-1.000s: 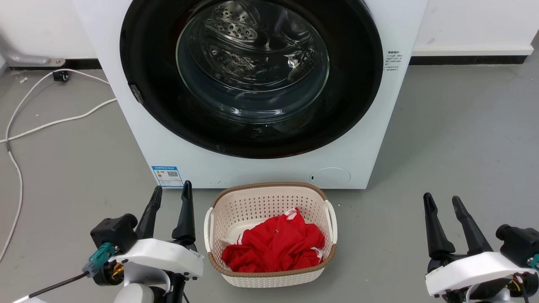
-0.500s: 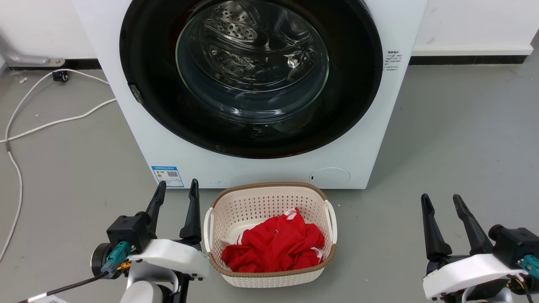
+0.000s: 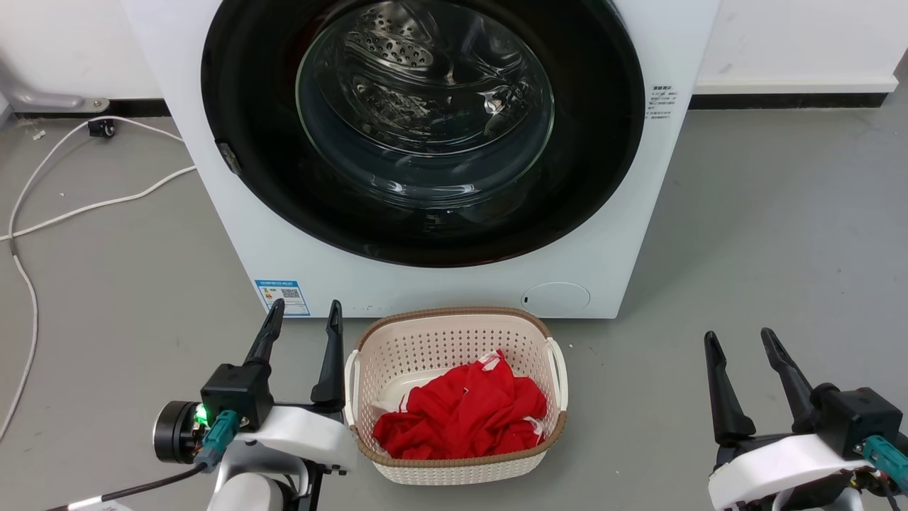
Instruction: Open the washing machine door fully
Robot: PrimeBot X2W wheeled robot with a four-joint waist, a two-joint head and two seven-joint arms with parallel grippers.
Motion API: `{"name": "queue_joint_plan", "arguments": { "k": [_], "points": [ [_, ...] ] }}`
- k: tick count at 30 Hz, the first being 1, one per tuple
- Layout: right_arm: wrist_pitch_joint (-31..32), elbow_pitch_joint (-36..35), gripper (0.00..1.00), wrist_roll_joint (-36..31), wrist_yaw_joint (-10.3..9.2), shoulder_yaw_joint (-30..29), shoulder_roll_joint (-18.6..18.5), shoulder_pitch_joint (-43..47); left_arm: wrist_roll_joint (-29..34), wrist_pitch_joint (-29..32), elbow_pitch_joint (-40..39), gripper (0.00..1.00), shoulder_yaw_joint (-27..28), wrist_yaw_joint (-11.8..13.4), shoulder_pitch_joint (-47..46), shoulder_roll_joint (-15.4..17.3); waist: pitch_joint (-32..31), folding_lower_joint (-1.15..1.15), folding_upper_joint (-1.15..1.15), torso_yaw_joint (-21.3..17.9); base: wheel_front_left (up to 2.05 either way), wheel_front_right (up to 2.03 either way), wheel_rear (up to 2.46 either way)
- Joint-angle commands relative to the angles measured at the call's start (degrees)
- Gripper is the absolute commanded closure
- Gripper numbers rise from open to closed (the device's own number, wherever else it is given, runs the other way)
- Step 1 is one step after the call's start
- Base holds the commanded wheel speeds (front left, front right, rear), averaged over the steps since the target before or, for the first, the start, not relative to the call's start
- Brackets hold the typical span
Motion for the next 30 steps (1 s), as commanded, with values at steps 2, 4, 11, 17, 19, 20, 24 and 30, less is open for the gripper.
{"name": "queue_joint_plan", "arguments": {
  "k": [2, 4, 11, 17, 19, 20, 24, 30],
  "points": [
    [-0.6, -0.6, 0.00, -1.6, -0.02, 0.1, 0.1, 0.3, 1.6, -0.6, -0.2, 0.00, -0.3, 0.3, -0.6, 0.4, 0.0, 0.00, 0.00, 0.0, 0.00, 0.00, 0.00],
    [-0.7, -0.7, 0.00, -2.3, -0.02, 0.2, 0.1, 0.4, 2.5, -0.8, -0.1, 0.00, -0.4, 0.5, -0.6, 0.4, 0.0, 0.00, 0.00, 0.0, 0.00, 0.00, 0.00],
    [-1.3, -1.0, 0.00, -4.8, -0.02, 0.4, 0.2, 0.8, 5.0, -1.6, 0.1, 0.00, -0.6, 0.7, -0.4, 0.4, 0.0, 0.00, 0.00, 0.1, 0.00, 0.00, 0.00],
    [-1.8, -1.1, 0.00, -6.9, -0.03, 0.5, 0.2, 1.2, 7.1, -2.2, 0.1, 0.00, -0.7, 0.9, 0.0, 0.4, -0.1, 0.00, 0.00, 0.1, 0.00, 0.00, 0.00],
    [-1.9, -1.2, 0.00, -7.4, -0.03, 0.6, 0.2, 1.3, 7.8, -2.3, 0.1, 0.00, -0.8, 0.9, 0.0, 0.3, -0.1, 0.00, 0.00, 0.2, 0.00, 0.00, 0.00],
    [-2.0, -1.2, 0.00, -7.9, -0.03, 0.6, 0.2, 1.3, 8.1, -2.5, 0.1, 0.00, -0.8, 1.0, 0.0, 0.3, -0.1, 0.00, 0.00, 0.2, 0.00, 0.00, 0.00],
    [-1.9, -1.1, 0.00, -7.6, -0.03, 0.6, 0.2, 1.3, 7.6, -2.5, 0.2, 0.00, -0.5, 0.8, 0.2, 0.1, -0.1, 0.00, 0.00, 0.2, 0.00, 0.00, 0.00],
    [-1.9, -0.9, 0.00, -7.1, -0.03, 0.5, 0.2, 1.3, 7.3, -2.4, 0.4, 0.00, -0.3, 0.5, 0.3, -0.2, 0.0, 0.00, 0.00, 0.2, 0.00, 0.00, 0.00]
  ]
}}
